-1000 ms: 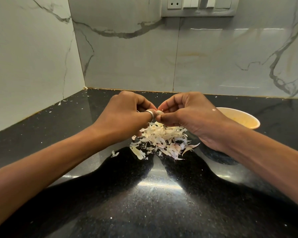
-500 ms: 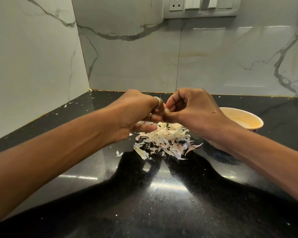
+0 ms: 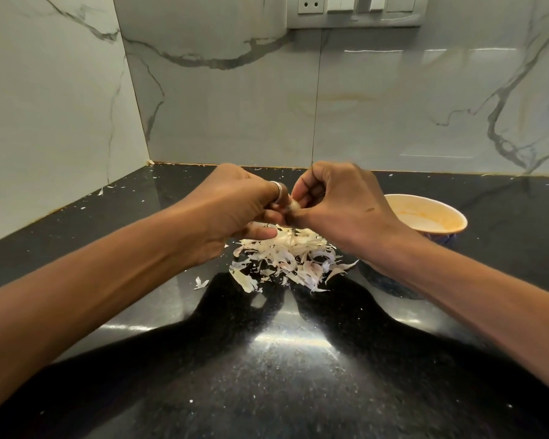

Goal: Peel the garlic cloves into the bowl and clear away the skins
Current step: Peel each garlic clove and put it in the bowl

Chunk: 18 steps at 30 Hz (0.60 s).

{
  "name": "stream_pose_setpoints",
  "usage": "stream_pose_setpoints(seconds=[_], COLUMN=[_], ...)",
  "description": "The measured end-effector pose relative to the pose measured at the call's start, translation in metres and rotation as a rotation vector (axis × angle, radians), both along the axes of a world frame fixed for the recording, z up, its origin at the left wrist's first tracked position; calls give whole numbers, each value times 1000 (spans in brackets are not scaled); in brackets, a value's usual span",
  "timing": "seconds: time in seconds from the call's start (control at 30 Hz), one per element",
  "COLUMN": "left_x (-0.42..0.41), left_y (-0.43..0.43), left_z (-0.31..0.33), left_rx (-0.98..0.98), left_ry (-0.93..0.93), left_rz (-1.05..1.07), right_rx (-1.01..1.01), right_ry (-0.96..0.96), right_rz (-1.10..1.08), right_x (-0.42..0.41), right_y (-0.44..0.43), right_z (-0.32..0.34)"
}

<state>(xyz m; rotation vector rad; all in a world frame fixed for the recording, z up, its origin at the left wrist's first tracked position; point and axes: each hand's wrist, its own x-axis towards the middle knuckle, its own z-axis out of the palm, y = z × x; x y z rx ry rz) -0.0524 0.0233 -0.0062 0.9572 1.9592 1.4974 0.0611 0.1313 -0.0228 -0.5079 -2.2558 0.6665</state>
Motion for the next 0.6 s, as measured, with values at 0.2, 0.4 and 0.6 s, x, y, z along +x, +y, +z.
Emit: stream_pose_setpoints(seconds=[0.2,0.4,0.6], left_x=[-3,-5,-4], left_y=[-7,-8,-7], left_z=[1,-1,-3], left_rx=[51,72,67], left_ry=[35,68,107], left_rz=[-24,-13,-15], right_rx=[-263,-554,-466], right_ry=[-5,-12,-10], right_rz=[107,244,181], right_x=[-2,2,2], right_y=[2,3,5], right_z=[3,8,7])
